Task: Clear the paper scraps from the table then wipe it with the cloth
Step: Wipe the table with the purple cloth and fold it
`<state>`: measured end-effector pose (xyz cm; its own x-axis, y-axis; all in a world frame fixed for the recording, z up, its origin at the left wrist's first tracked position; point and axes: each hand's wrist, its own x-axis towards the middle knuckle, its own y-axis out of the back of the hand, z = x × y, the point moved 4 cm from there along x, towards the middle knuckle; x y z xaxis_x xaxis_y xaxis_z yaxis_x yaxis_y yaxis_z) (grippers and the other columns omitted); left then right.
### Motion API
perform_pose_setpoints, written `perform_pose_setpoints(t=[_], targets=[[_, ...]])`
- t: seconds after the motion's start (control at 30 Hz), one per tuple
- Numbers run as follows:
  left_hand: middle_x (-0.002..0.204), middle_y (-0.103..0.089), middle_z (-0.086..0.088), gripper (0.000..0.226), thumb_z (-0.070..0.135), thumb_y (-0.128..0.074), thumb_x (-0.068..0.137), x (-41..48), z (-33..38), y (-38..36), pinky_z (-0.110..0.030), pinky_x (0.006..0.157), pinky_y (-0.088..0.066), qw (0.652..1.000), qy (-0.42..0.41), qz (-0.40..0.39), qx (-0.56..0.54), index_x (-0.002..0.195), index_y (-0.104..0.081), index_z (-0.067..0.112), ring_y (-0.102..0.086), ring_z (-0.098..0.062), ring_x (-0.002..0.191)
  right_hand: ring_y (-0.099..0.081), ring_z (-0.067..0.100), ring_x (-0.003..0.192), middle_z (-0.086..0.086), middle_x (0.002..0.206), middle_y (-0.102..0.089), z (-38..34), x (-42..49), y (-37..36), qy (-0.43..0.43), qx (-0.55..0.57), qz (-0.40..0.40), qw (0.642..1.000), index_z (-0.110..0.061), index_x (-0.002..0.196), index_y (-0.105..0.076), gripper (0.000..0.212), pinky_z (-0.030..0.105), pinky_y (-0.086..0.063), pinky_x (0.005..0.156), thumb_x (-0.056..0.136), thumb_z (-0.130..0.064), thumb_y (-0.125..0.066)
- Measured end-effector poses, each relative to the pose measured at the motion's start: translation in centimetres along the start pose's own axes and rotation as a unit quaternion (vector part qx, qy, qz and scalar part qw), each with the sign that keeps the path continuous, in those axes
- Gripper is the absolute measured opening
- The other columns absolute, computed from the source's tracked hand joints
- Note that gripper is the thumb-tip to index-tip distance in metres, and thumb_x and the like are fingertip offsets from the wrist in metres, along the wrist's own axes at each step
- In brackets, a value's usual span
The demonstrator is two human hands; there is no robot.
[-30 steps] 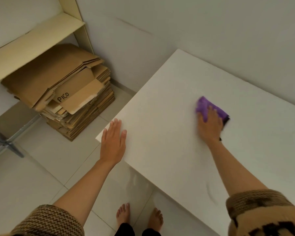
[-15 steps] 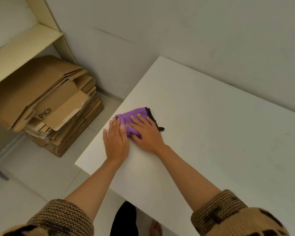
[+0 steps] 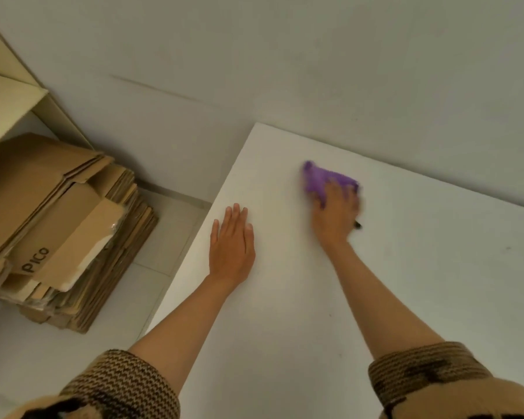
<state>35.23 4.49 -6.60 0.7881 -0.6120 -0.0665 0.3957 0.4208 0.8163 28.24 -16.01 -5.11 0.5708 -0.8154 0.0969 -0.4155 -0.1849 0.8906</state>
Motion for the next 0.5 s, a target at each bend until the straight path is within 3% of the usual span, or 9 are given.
perform_pose_setpoints(t=[0.07, 0.1, 0.17, 0.3, 0.4, 0.5], targets=[[0.157, -0.011, 0.0, 0.052, 0.03, -0.012, 0.099, 1.5, 0.9, -0.4, -0.029, 0.117, 0.007, 1.0, -0.013, 0.005, 0.002, 0.148, -0.015, 0.015, -0.001, -0.009, 0.144, -0.043, 0.04, 0.129, 0.017, 0.133, -0.053, -4.6, -1.3, -2.9, 0.191, 0.012, -0.067, 0.979, -0.005, 0.126, -0.056, 0.051, 0.053, -0.023, 0.109, 0.086, -0.031, -0.037], [0.157, -0.012, -0.003, 0.053, 0.03, -0.013, 0.098, 2.2, 1.1, -0.6, -0.029, 0.117, 0.006, 1.0, -0.014, 0.011, -0.005, 0.149, -0.015, 0.013, -0.002, -0.011, 0.144, -0.041, 0.036, 0.131, 0.014, 0.136, -0.052, -6.1, -2.0, -4.0, 0.244, 0.004, -0.105, 0.964, -0.009, 0.127, -0.056, 0.055, 0.051, -0.02, 0.111, 0.086, -0.036, -0.032], [0.157, -0.009, -0.006, 0.057, 0.033, -0.013, 0.096, 3.3, 1.1, -1.0, -0.031, 0.117, 0.005, 1.0, 0.002, 0.009, -0.011, 0.149, -0.011, 0.011, -0.001, -0.013, 0.145, -0.035, 0.028, 0.136, 0.007, 0.142, -0.046, -6.7, -2.0, -5.1, 0.257, -0.006, -0.138, 0.956, -0.016, 0.131, -0.053, 0.058, 0.043, -0.011, 0.113, 0.086, -0.042, -0.026], [0.158, -0.004, -0.004, 0.061, 0.038, -0.009, 0.093, 4.2, 1.1, -2.2, -0.034, 0.116, 0.008, 0.996, -0.032, -0.008, 0.086, 0.149, -0.01, 0.012, 0.003, -0.014, 0.145, -0.031, 0.026, 0.139, 0.007, 0.146, -0.04, -0.8, 1.8, -3.4, 0.144, -0.022, -0.074, 0.987, -0.016, 0.135, -0.047, 0.056, 0.041, -0.009, 0.114, 0.088, -0.04, -0.03], [0.158, 0.001, -0.002, 0.055, 0.036, -0.012, 0.1, 4.2, 1.1, -2.5, -0.034, 0.115, 0.011, 0.992, -0.027, -0.001, 0.126, 0.149, -0.005, 0.013, 0.007, -0.013, 0.144, -0.02, 0.022, 0.143, 0.007, 0.152, -0.03, 8.4, 4.2, 0.1, -0.013, -0.067, -0.018, 0.997, -0.015, 0.142, -0.037, 0.05, 0.038, -0.004, 0.115, 0.096, -0.034, -0.04], [0.158, 0.002, 0.0, 0.053, 0.034, -0.015, 0.101, 4.2, 1.3, -2.4, -0.034, 0.116, 0.011, 0.994, -0.014, -0.014, 0.11, 0.149, -0.005, 0.014, 0.008, -0.011, 0.144, -0.012, 0.022, 0.144, 0.007, 0.155, -0.022, 16.9, 3.3, 5.2, -0.197, -0.078, 0.033, 0.977, -0.013, 0.144, -0.031, 0.051, 0.042, -0.002, 0.117, 0.098, -0.036, -0.036]])
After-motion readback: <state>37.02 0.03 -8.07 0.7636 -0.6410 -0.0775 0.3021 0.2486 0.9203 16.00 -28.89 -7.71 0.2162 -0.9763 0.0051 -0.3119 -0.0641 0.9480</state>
